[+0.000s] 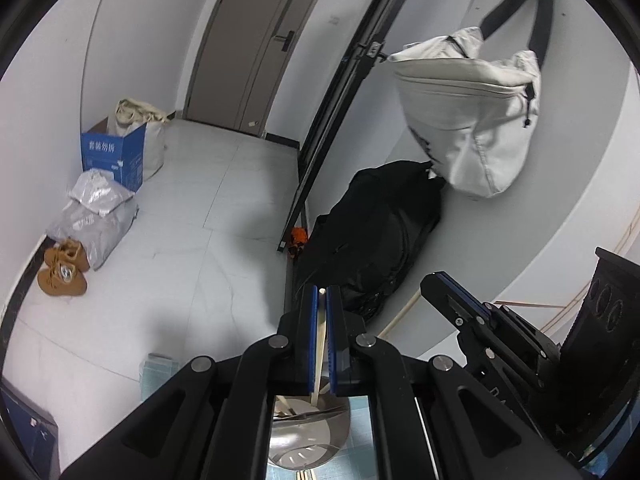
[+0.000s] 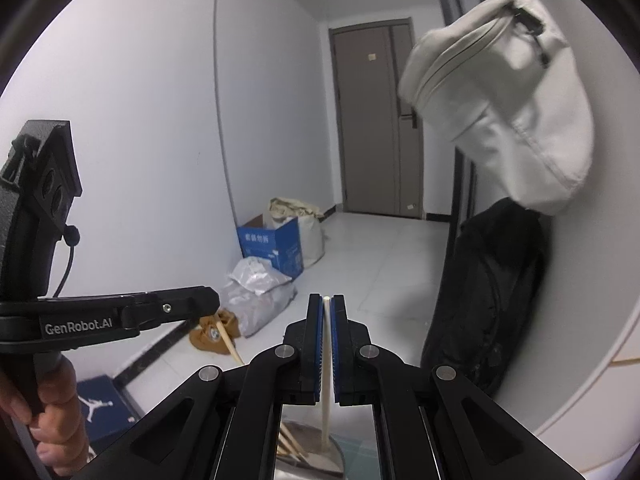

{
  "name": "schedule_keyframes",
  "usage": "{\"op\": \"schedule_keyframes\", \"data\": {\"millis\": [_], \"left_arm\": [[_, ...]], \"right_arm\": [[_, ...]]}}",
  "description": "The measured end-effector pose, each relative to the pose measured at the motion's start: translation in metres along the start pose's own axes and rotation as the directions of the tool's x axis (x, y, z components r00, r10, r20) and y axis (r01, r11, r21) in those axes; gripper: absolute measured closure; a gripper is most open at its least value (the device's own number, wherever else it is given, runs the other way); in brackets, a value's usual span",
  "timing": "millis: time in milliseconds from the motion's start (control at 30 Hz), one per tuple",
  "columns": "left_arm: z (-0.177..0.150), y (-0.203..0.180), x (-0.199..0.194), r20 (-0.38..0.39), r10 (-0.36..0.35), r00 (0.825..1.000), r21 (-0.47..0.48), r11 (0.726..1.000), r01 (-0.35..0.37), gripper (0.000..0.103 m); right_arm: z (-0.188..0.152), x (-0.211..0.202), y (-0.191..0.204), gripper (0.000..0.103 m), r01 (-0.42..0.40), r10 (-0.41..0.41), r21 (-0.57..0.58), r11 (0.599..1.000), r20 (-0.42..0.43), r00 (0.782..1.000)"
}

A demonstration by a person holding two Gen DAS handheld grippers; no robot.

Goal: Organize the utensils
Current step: 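Carry both tools' chopsticks up over the holder and lower them in, then open both tools to release the chopsticks into the holder, then move both open tools back down toward the remaining chopsticks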

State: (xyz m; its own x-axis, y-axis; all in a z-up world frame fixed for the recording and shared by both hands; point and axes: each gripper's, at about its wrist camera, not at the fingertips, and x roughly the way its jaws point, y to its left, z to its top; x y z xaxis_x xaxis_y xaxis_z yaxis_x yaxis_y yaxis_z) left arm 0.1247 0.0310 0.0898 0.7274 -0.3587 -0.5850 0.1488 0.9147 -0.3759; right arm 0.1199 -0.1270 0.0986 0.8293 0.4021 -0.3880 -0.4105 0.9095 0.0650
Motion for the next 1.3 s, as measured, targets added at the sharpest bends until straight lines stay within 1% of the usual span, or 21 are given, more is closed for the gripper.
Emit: {"op": "schedule_keyframes", "data": {"millis": [100,167,233,300,333,400,467,533,600,700,733,767,800,833,867,900,1033,1100,1200,1267,1300], "left_arm": [[-0.002,0.009,0.009,-0.013,-0.001,1.000,-0.021,1.000,0.001,0.103],[-0.006,0.012,0.013,-0.009,0.008,1.000,-0.009,1.000,-0.008,0.103],[-0.011,0.016,0.018,-0.017,0.007,1.000,-0.017,1.000,-0.007,0.103],[-0.013,0.021,0.023,-0.031,-0.006,0.999,-0.028,1.000,0.005,0.103],[-0.015,0.022,0.025,-0.035,-0.009,0.999,-0.030,1.000,0.008,0.103],[-0.016,0.024,0.027,-0.042,-0.007,0.999,-0.032,0.999,0.006,0.103],[-0.017,0.026,0.028,-0.055,-0.021,0.998,-0.037,0.999,0.019,0.103],[-0.018,0.028,0.031,-0.082,-0.023,0.996,-0.046,0.999,0.019,0.103],[-0.019,0.032,0.033,-0.104,-0.032,0.994,-0.053,0.998,0.026,0.103],[-0.021,0.032,0.032,-0.107,-0.004,0.994,-0.026,1.000,0.002,0.102],[-0.022,0.033,0.032,-0.114,-0.004,0.994,-0.024,1.000,0.001,0.100],[-0.023,0.034,0.033,-0.123,-0.006,0.992,-0.026,1.000,0.002,0.091],[-0.023,0.035,0.033,-0.133,-0.005,0.991,-0.035,0.999,0.000,0.075],[-0.024,0.037,0.032,-0.134,-0.004,0.991,-0.047,0.999,-0.002,0.067],[-0.024,0.039,0.029,-0.124,-0.006,0.992,-0.059,0.998,-0.001,0.057],[-0.024,0.041,0.025,-0.104,-0.008,0.995,-0.073,0.997,0.000,0.054],[-0.025,0.043,0.018,-0.100,0.017,0.995,-0.089,0.996,-0.026,0.054],[-0.026,0.043,0.014,-0.097,0.036,0.995,-0.093,0.995,-0.045,0.054],[-0.030,0.039,0.006,-0.078,0.087,0.993,-0.063,0.994,-0.092,0.053],[-0.033,0.037,0.001,-0.074,0.113,0.991,-0.050,0.992,-0.117,0.052],[-0.035,0.035,-0.002,-0.072,0.121,0.990,-0.046,0.991,-0.124,0.052]], "right_arm": [[-0.008,0.012,0.005,0.100,0.000,-0.001,-0.032,0.999,-0.020,1.000],[-0.016,0.020,0.009,0.100,-0.003,0.001,-0.054,0.999,-0.042,0.999],[-0.021,0.027,0.011,0.100,-0.012,0.008,-0.070,0.997,-0.063,0.998],[-0.028,0.032,0.016,0.100,-0.007,-0.001,-0.104,0.995,-0.079,0.997],[-0.033,0.034,0.020,0.100,-0.016,0.004,-0.122,0.992,-0.092,0.996],[-0.038,0.038,0.022,0.100,-0.033,0.018,-0.130,0.991,-0.117,0.993],[-0.045,0.043,0.025,0.100,-0.052,0.032,-0.135,0.989,-0.147,0.989],[-0.050,0.046,0.026,0.099,-0.064,0.042,-0.124,0.990,-0.170,0.985],[-0.054,0.049,0.023,0.099,-0.094,0.075,-0.086,0.992,-0.196,0.978],[-0.056,0.053,0.016,0.096,-0.119,0.113,-0.015,0.993,-0.220,0.969],[-0.057,0.053,0.012,0.094,-0.130,0.130,0.014,0.991,-0.229,0.965],[-0.058,0.054,0.011,0.091,-0.134,0.138,0.031,0.990,-0.233,0.963],[-0.058,0.053,0.008,0.083,-0.136,0.144,0.050,0.989,-0.237,0.961],[-0.059,0.051,0.005,0.079,-0.146,0.159,0.075,0.986,-0.233,0.959],[-0.059,0.048,0.003,0.079,-0.151,0.167,0.090,0.984,-0.226,0.960],[-0.058,0.047,0.002,0.076,-0.150,0.169,0.098,0.984,-0.221,0.961],[-0.057,0.034,-0.004,0.067,-0.127,0.149,0.121,0.985,-0.200,0.968],[-0.057,0.027,-0.007,0.065,-0.110,0.134,0.128,0.986,-0.192,0.972],[-0.058,0.018,-0.008,0.064,-0.080,0.104,0.129,0.988,-0.195,0.975],[-0.056,0.009,-0.006,0.063,-0.078,0.099,0.113,0.991,-0.191,0.977],[-0.056,0.004,-0.005,0.062,-0.075,0.094,0.108,0.991,-0.184,0.978]]}}
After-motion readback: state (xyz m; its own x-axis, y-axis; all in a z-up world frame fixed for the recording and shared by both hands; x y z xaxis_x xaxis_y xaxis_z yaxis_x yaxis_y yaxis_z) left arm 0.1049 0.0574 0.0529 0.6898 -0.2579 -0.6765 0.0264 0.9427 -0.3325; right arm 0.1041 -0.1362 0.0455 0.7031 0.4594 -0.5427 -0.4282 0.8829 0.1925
